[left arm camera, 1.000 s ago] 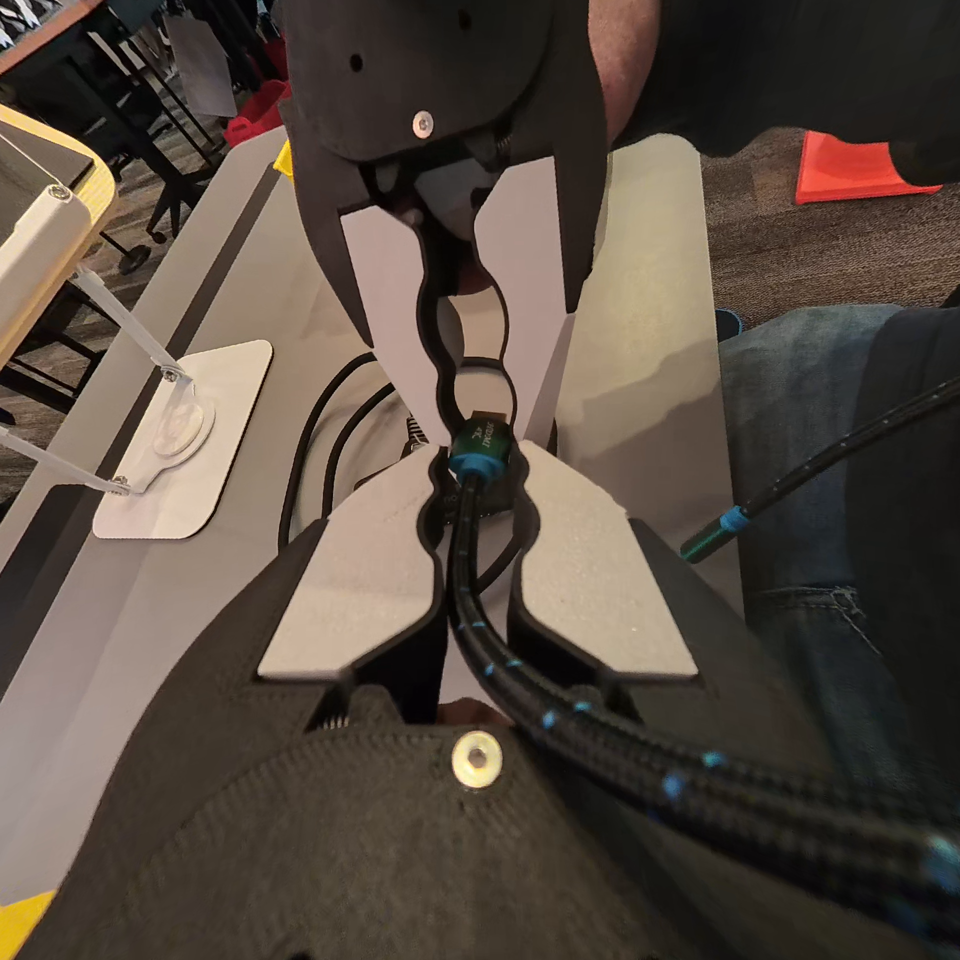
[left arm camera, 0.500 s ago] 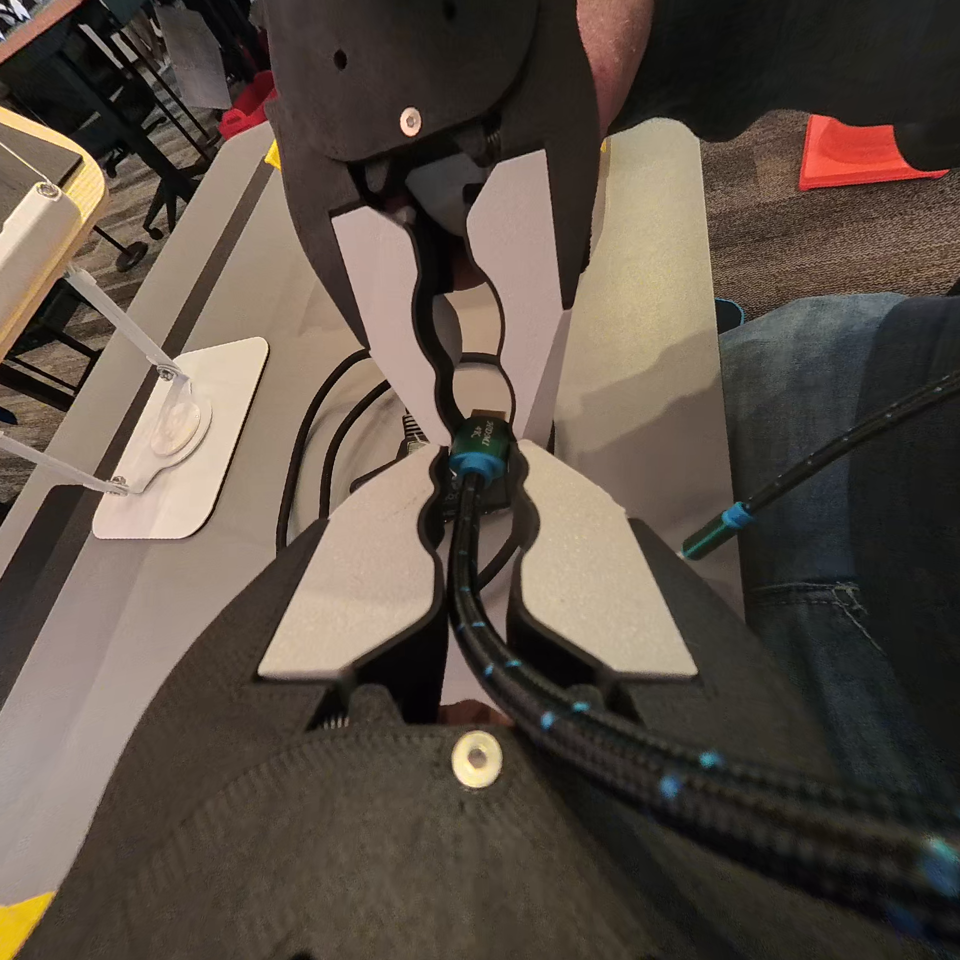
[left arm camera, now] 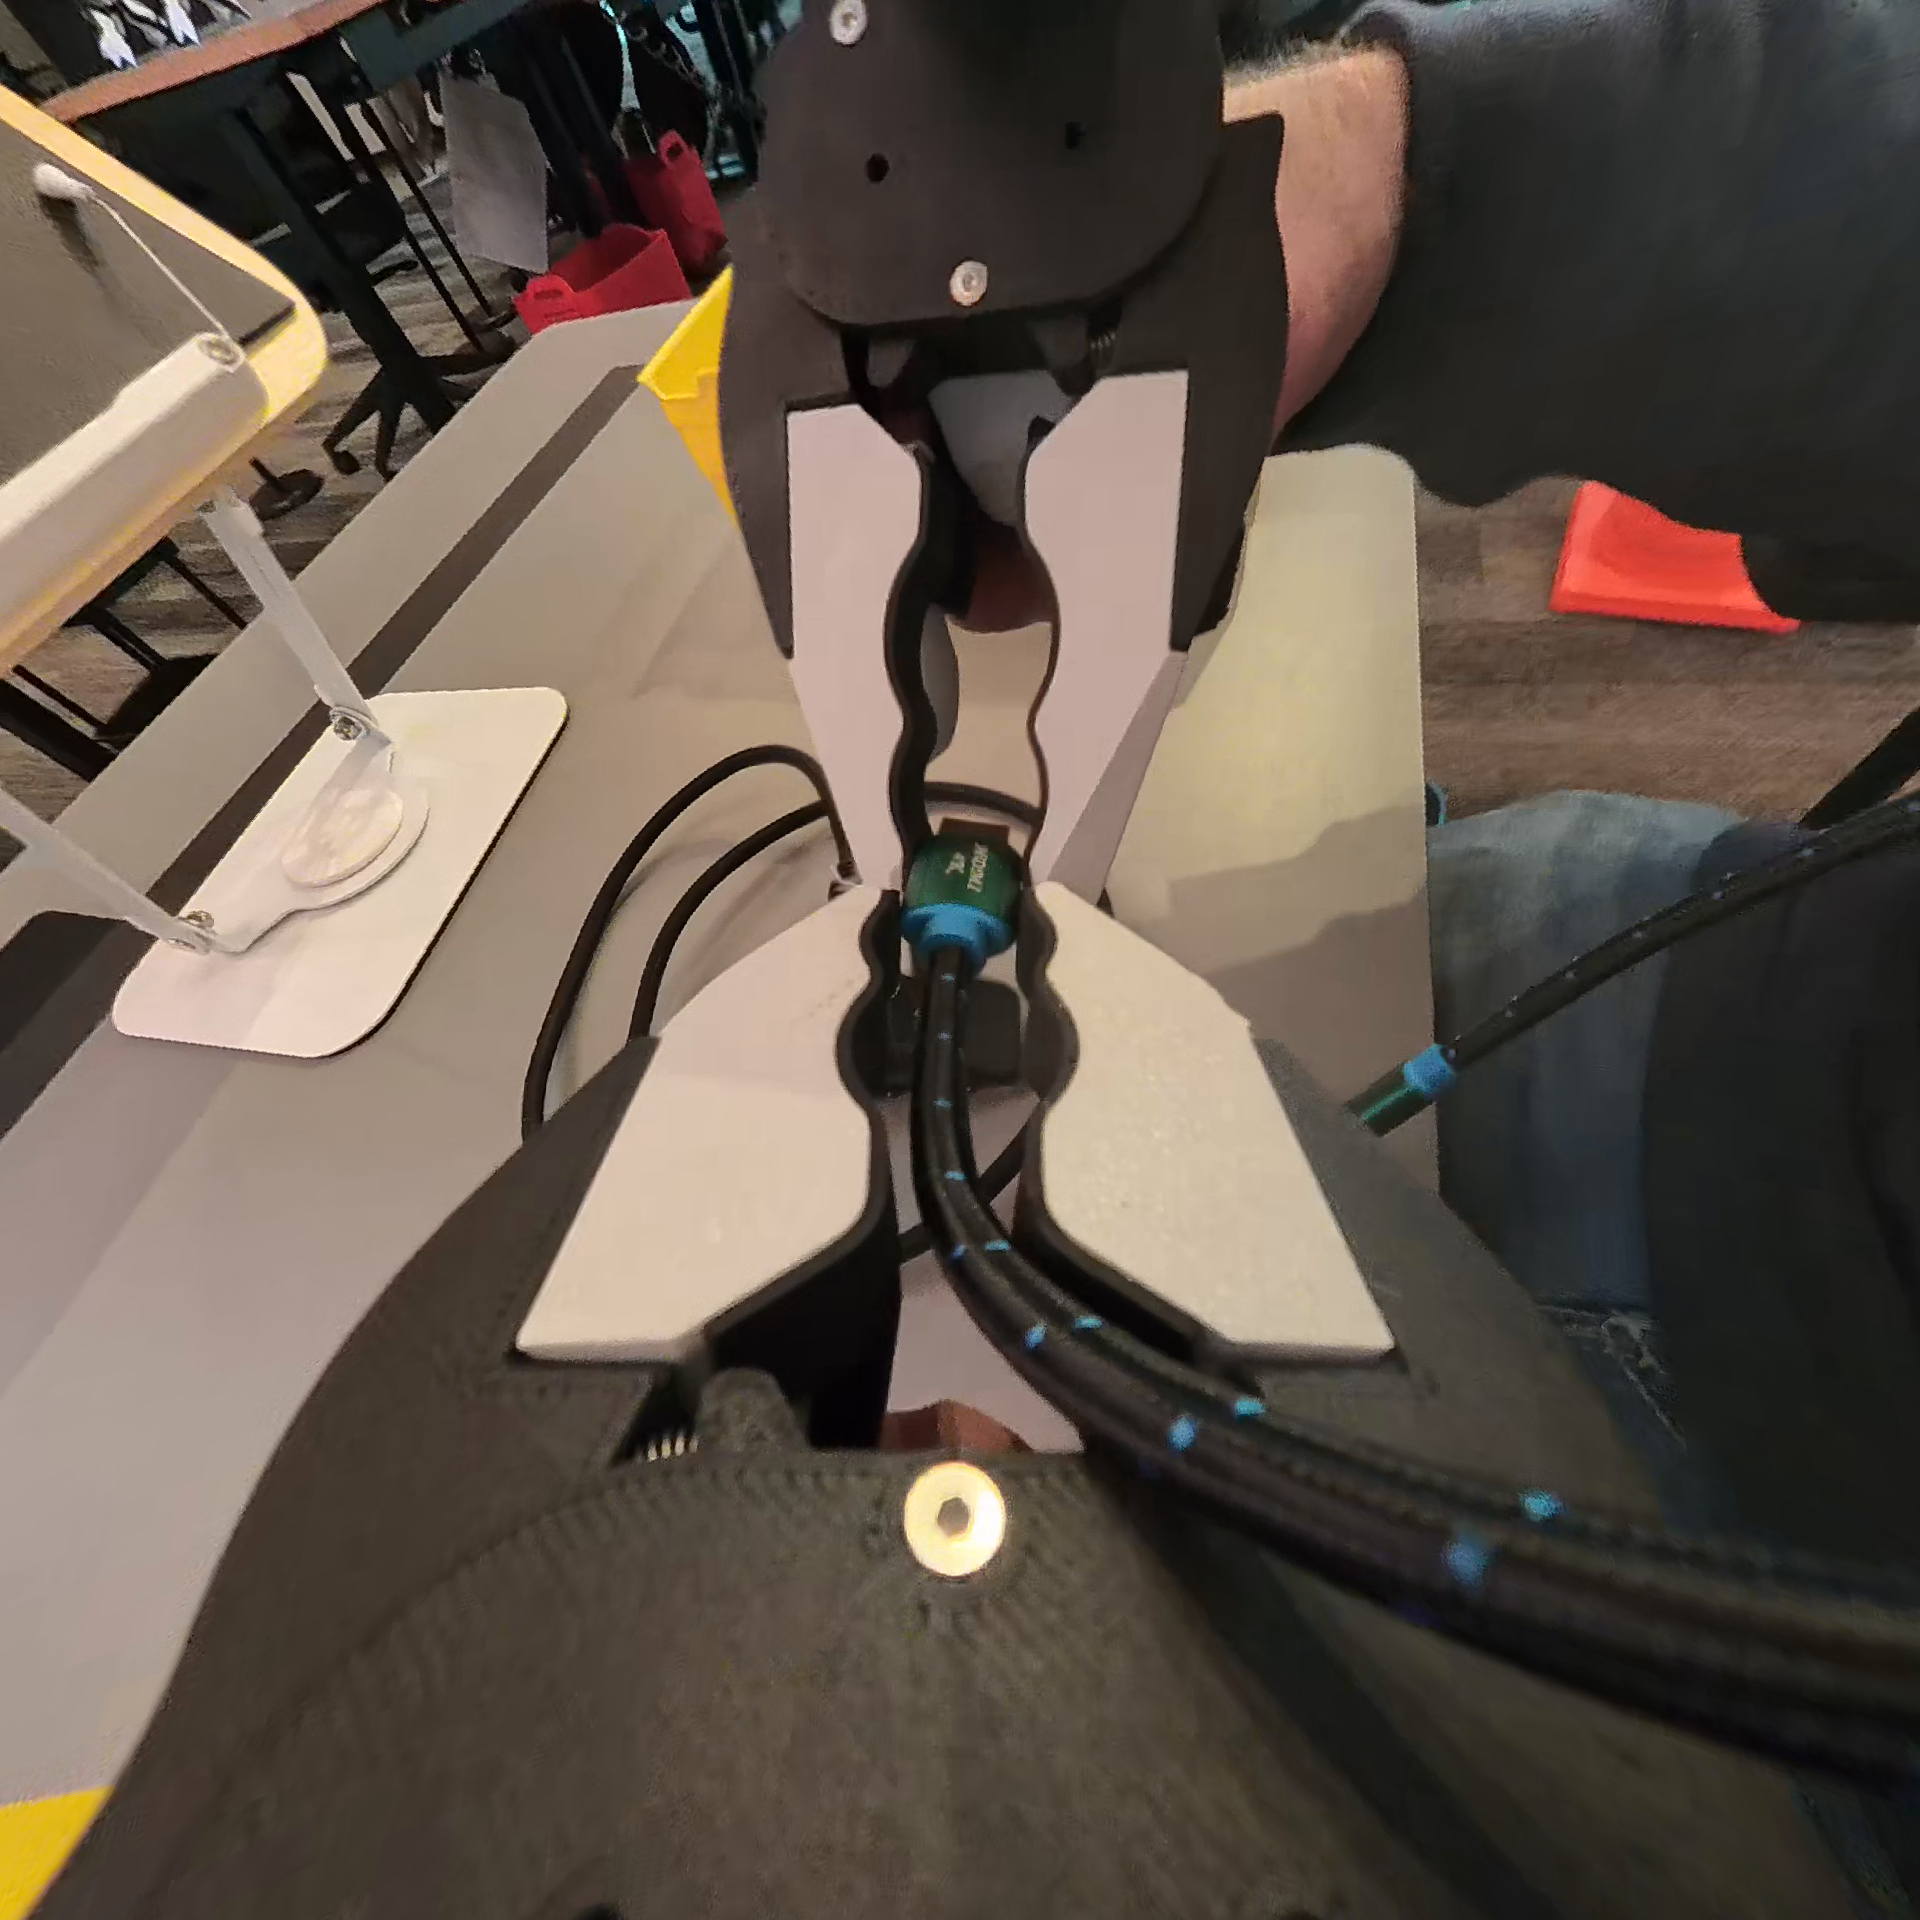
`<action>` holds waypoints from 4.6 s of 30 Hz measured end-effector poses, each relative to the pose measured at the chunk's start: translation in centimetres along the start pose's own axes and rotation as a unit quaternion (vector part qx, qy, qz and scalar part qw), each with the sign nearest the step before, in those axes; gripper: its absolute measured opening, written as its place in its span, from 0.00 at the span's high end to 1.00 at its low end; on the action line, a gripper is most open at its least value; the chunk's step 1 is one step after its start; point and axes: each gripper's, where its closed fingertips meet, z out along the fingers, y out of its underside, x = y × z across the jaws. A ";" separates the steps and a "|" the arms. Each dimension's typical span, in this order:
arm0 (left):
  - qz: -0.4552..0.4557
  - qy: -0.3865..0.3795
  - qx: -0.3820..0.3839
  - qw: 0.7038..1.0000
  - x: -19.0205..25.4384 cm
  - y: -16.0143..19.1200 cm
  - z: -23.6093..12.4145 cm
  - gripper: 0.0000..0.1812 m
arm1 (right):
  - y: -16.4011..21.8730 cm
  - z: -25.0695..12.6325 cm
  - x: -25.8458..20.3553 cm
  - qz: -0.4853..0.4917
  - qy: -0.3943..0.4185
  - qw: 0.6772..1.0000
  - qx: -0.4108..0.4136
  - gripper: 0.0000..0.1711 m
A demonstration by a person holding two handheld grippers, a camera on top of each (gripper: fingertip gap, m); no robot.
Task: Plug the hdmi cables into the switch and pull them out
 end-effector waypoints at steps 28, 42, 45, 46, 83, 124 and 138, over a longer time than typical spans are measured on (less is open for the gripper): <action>-0.132 0.009 0.104 0.986 -2.4 -2.4 -2.1 0.89 | 0.3 -1.1 2.4 0.012 0.060 0.998 0.014 0.67; -0.136 0.008 0.102 0.985 -2.5 -2.3 -2.1 0.89 | 7.6 1.3 3.4 0.013 0.072 0.990 -0.123 0.42; -0.136 0.008 0.100 0.986 -2.5 -2.2 -2.1 0.89 | 8.5 1.7 3.5 0.014 0.074 0.988 -0.137 0.39; -0.136 0.008 0.100 0.986 -2.5 -2.2 -2.1 0.89 | 8.9 1.9 3.6 0.016 0.074 0.987 -0.141 0.39; -0.136 0.010 0.095 0.986 -2.3 -2.0 -1.9 0.89 | 11.3 3.4 4.2 0.046 0.073 0.983 -0.164 0.55; -0.120 0.003 0.074 0.990 -2.0 -1.4 -1.3 0.89 | 9.1 1.4 1.2 0.098 -0.018 0.989 -0.114 0.55; -0.113 0.003 0.067 0.991 -1.9 -1.3 -1.2 0.89 | 7.6 0.7 1.5 0.121 -0.026 0.991 -0.059 0.55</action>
